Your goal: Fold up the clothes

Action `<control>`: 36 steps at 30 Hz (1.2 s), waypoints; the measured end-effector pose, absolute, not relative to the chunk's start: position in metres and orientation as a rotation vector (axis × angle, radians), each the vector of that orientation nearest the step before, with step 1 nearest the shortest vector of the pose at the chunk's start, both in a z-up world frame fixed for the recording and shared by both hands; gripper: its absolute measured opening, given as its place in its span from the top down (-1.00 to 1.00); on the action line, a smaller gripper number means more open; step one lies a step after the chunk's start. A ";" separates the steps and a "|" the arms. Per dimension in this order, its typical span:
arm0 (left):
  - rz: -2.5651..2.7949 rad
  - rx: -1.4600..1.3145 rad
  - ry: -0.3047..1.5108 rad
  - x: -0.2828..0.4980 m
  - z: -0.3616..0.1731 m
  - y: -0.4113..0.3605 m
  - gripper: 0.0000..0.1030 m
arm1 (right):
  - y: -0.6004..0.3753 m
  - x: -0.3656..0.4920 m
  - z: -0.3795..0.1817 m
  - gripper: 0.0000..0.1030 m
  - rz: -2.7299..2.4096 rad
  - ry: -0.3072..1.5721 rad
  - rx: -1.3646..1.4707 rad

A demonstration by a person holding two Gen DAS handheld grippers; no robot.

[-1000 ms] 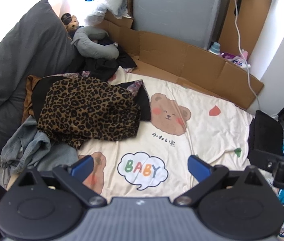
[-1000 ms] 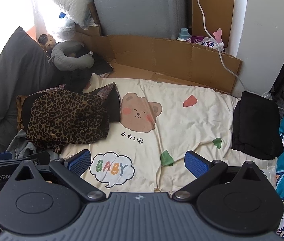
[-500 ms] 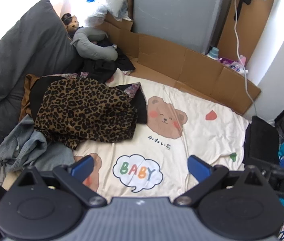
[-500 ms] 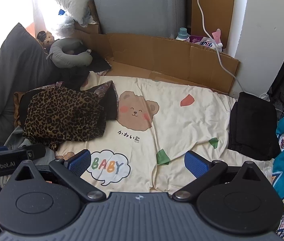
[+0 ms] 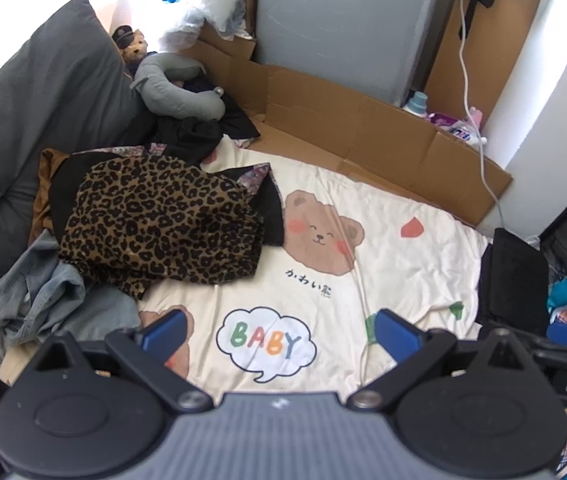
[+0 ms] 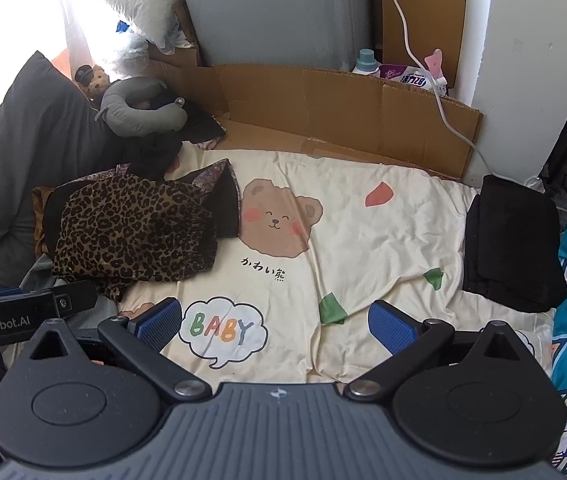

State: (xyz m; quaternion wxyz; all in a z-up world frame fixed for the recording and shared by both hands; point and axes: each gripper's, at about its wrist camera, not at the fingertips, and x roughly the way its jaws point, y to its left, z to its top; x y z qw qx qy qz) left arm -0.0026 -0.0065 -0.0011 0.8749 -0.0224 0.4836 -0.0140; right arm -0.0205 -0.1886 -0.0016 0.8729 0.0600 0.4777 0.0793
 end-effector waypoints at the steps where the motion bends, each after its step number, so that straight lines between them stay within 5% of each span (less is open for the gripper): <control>1: -0.025 -0.045 1.011 -0.001 -0.002 -0.006 -0.96 | -0.188 -0.020 -0.001 -0.99 0.169 0.996 0.125; 36: -0.083 0.067 1.075 0.161 0.006 0.070 -0.77 | -0.171 0.029 -0.034 -0.91 0.256 0.950 0.264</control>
